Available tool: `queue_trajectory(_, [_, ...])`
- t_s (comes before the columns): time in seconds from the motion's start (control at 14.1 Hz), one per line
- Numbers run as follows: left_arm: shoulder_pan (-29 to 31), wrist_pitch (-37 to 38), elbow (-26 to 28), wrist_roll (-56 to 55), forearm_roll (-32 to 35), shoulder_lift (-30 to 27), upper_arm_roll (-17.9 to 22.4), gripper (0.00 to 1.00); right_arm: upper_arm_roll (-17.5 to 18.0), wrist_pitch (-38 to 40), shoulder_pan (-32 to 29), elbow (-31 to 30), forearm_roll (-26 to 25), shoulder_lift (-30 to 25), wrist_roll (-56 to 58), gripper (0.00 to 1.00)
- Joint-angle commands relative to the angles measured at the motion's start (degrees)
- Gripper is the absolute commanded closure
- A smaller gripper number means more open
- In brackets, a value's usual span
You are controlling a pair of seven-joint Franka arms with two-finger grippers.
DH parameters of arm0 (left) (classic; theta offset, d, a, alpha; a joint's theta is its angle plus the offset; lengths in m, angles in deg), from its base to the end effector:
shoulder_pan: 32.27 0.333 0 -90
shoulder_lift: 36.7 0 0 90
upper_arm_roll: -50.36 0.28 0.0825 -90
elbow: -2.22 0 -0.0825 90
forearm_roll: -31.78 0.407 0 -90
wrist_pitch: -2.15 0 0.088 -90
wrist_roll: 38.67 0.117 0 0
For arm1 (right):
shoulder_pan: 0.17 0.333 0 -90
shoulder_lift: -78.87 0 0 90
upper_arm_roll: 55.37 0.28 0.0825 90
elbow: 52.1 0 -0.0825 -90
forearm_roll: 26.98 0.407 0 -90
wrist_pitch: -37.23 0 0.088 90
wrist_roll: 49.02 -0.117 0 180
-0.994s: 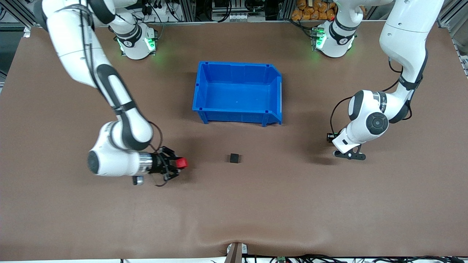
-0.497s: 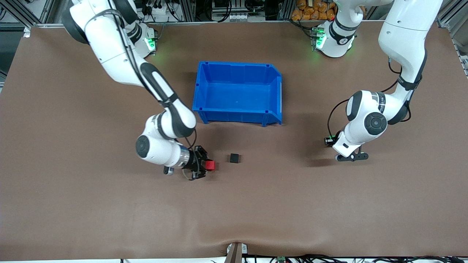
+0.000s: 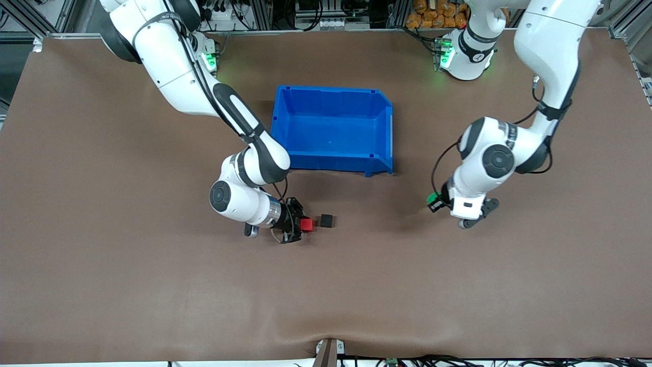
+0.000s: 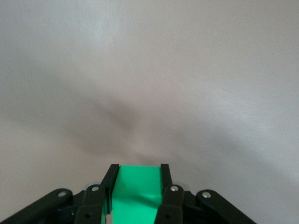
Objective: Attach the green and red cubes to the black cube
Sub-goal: 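Place the red cube against the black cube while the left gripper carries the green cube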
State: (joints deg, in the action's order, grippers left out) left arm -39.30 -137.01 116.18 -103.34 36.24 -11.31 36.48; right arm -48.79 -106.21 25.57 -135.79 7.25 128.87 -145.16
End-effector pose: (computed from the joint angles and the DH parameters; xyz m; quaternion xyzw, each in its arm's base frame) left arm 0.5713 -0.2189 0.1859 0.9341 0.3560 -0.0133 0.0229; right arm 0.6201 0.3777 0.1309 -0.6677 0.7020 0.1780 0.1723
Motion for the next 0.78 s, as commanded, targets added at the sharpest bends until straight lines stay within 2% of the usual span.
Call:
queue_trajectory(0.0, [-4.47,1.25,-4.43,-19.81,0.99,1.24,0.17,1.0,-0.52,-0.27,1.68,-0.24,1.27,-0.25,-1.32,1.0])
queue_trajectory(0.21, [-7.82,1.25,-13.04,-33.55,0.99,6.77,0.25,1.0,-0.52,-0.27,2.82,-0.33,1.19,0.1,-1.32,1.0])
queue_trajectory(0.36, [-8.52,1.34,-17.7,-38.66,0.99,10.11,0.17,1.0,-0.52,-0.27,3.18,-0.33,1.1,0.45,-1.32,0.51])
queue_trajectory(0.43, [-8.96,1.34,-19.9,-40.52,0.9,11.78,0.17,1.0,-0.78,-0.27,3.18,-0.33,1.01,0.63,-1.41,0.1])
queue_trajectory(0.5, [-9.4,1.34,-21.92,-41.93,0.9,13.45,0.08,1.0,-0.96,-0.01,2.22,-0.15,0.49,0.54,-1.24,0.0])
queue_trajectory(0.71, [-13.61,1.96,-23.52,-46.14,0.72,15.57,0.69,1.0,-2.09,0.43,0.46,0.72,-1.52,-0.51,-0.62,0.0])
